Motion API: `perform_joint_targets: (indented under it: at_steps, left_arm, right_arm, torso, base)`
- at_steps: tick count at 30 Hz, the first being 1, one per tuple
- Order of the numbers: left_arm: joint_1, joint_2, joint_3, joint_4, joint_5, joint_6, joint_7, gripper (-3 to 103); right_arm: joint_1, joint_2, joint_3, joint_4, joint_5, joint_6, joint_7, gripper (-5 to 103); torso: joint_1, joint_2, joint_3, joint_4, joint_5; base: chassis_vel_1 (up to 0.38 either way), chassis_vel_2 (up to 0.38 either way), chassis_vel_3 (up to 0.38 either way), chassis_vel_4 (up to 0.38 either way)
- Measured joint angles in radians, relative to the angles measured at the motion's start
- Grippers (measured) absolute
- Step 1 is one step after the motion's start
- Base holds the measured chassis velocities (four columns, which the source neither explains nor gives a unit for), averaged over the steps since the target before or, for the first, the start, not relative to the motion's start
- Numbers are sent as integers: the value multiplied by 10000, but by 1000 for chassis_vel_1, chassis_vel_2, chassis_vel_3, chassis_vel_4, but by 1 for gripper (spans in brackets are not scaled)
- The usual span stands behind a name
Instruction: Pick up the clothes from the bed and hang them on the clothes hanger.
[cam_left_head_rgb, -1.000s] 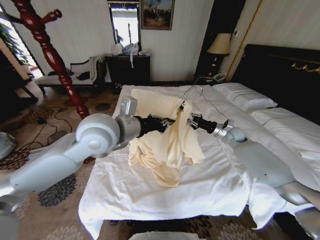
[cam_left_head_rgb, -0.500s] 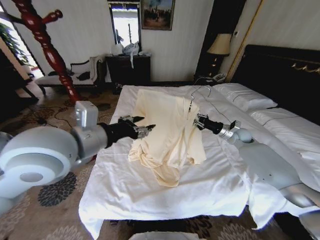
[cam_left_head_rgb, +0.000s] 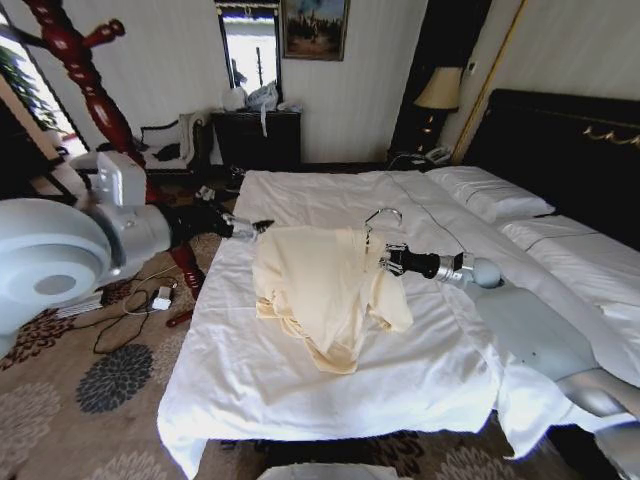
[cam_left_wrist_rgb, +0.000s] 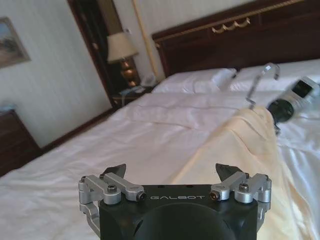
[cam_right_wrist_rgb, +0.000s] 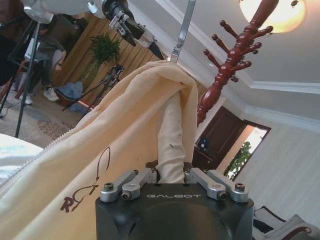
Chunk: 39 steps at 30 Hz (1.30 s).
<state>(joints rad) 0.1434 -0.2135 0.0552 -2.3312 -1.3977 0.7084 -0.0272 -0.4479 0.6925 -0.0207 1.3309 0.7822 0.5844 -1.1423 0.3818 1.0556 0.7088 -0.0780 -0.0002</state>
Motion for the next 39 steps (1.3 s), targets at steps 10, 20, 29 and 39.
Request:
perform_joint_targets:
  at_steps: [10,20,29,39]
  left_arm:
    - [-187,-201,1072,-221,432,267,162,100]
    - [-127,-130,1564,-240,-606,281,106,100]
    - [-89,-157,2425,-143,156,281,416,100]
    - [-131,-498,2798,5,886,280,818,81]
  right_arm:
    - [106,133,-58,91,-590,356,-489,18]
    - [69,68,-1,293,-926,909,-797,18]
    - [18,-22,93,525,-939,968,-967,18]
    - [-4,20,11,754,-718,984,-639,18]
  torso:
    - [1,0,1,0,2]
    - [1,0,1,2,2]
    - [1,0,1,2,1]
    - [1,-1,1,2,3]
  base:
    - [0,0,0,0]
    - [0,0,0,0]
    - [0,0,0,0]
    - [0,0,0,0]
